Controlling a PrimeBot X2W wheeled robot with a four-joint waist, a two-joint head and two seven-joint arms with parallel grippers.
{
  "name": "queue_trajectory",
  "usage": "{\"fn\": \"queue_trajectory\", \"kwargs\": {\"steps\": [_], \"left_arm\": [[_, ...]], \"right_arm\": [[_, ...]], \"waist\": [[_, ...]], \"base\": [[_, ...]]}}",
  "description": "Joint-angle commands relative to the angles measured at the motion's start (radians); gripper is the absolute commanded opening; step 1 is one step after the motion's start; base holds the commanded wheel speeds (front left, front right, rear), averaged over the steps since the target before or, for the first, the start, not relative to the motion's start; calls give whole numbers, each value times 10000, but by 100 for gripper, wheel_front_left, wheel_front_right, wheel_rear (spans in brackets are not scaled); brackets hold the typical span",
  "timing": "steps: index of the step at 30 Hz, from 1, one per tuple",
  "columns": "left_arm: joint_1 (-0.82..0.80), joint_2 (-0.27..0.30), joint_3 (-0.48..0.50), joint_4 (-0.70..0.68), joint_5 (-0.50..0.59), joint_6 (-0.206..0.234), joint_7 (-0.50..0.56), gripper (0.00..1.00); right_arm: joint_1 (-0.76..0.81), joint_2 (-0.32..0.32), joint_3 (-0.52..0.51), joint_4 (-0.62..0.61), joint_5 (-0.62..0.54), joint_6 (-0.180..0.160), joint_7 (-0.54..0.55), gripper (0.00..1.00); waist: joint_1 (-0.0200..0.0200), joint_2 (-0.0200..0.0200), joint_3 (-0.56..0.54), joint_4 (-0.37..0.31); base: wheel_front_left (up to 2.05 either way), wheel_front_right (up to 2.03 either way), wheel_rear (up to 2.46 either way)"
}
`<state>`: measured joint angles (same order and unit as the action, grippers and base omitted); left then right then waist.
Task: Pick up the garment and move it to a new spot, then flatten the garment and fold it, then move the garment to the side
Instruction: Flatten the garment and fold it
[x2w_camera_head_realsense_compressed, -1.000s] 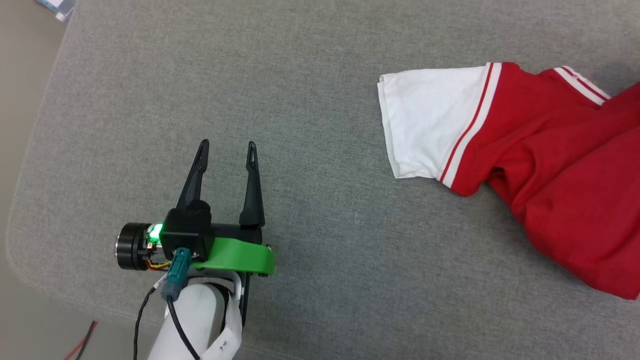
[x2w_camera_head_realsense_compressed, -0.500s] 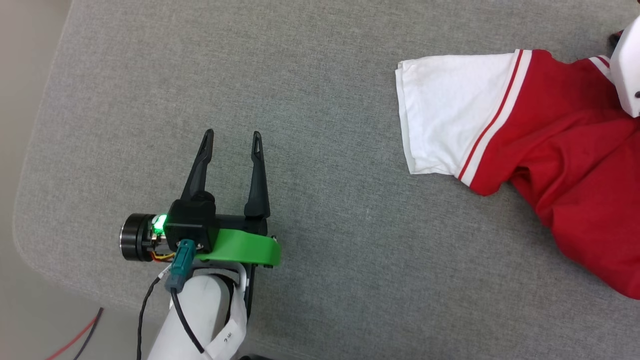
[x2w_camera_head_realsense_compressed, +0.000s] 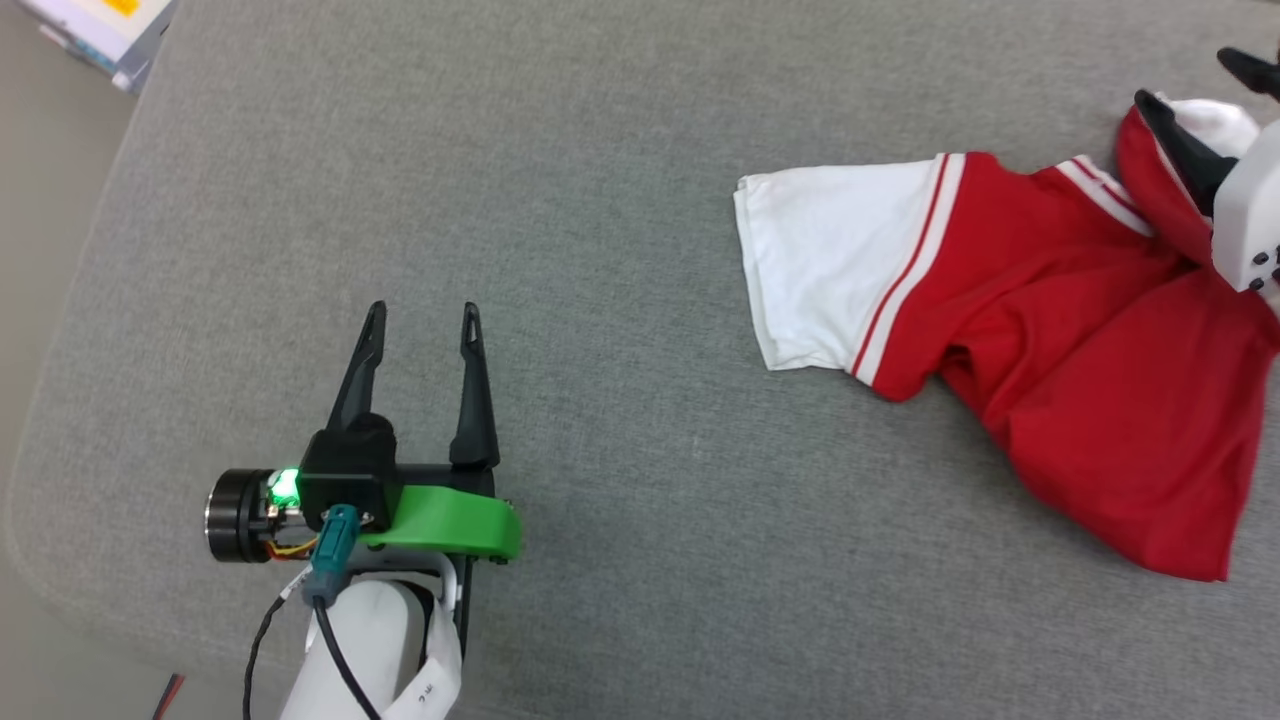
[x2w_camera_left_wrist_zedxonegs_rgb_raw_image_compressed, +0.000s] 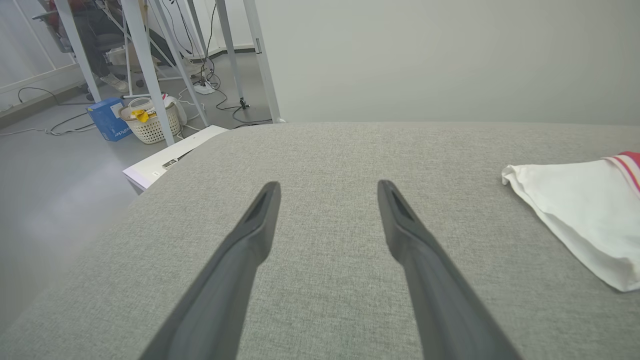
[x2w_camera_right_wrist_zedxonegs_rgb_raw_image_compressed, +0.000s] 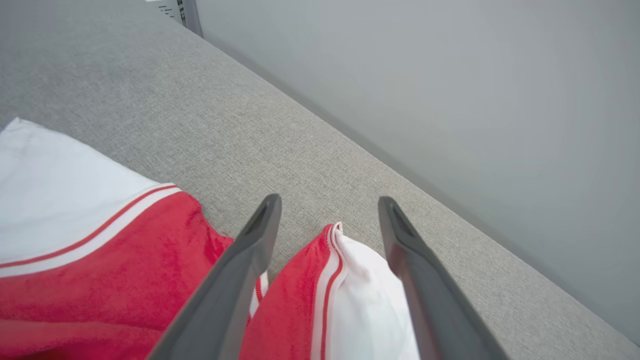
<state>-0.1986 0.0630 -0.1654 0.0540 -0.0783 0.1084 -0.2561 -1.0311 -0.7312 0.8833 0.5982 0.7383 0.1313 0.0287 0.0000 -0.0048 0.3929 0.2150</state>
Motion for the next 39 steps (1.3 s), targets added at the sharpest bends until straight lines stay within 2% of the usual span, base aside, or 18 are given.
{"fn": "queue_trajectory", "kwargs": {"steps": [1, 5, 10, 14, 15, 19, 23, 26, 32, 39], "left_arm": [[121, 96, 89, -34, 123, -100, -57, 100], [136, 236, 335, -85, -27, -415, -57, 100], [-285, 609, 613, 124, -262, -1086, -57, 100], [-1056, 1033, 678, 641, -362, -1636, -57, 100], [-1871, 1335, 552, 1195, -526, -1974, 75, 100], [-3145, 1736, 197, 1785, -911, -2265, 814, 100], [-4488, 2082, -429, 2124, -1586, -2371, 2080, 100], [-5549, 2451, -1265, 2325, -2510, -2385, 3313, 100], [-7374, 3107, -3061, 3168, -4560, -2388, 5981, 100], [-8606, 3509, -5002, 4175, -6535, -2390, 8715, 100]], "right_arm": [[336, 41, -368, -69, -160, -6, -591, 100], [1238, 349, -1602, -195, -764, -6, -1991, 100], [2664, 1044, -3489, -714, -1915, -6, -2710, 100], [4115, 1807, -5270, -1738, -3017, -6, -2852, 100], [5321, 2492, -6437, -2780, -3783, -6, -2878, 100], [6699, 3342, -7462, -4051, -4485, -6, -2886, 100], [7723, 3952, -7877, -4931, -5002, -6, -2767, 100], [8262, 4283, -8009, -5408, -5280, -6, -2632, 100], [8825, 4591, -8104, -6019, -5681, -6, -2479, 100], [8790, 4806, -8055, -6440, -5972, -6, -2419, 100]], "waist": [[0, 48, -620, -559], [0, 48, -1012, -930], [0, 48, -1332, -1388], [0, 48, -1461, -1703], [0, 48, -1502, -1887], [0, 48, -1442, -2120], [0, 48, -1319, -2282], [0, 48, -1157, -2404], [0, 48, -825, -2603], [0, 48, -360, -2991]], "base": [[0, 0, 0], [0, 0, 0], [0, 0, 0], [0, 0, 0], [0, 0, 0], [0, 0, 0], [0, 0, 0], [0, 0, 0], [0, 0, 0], [0, 0, 0]]}}
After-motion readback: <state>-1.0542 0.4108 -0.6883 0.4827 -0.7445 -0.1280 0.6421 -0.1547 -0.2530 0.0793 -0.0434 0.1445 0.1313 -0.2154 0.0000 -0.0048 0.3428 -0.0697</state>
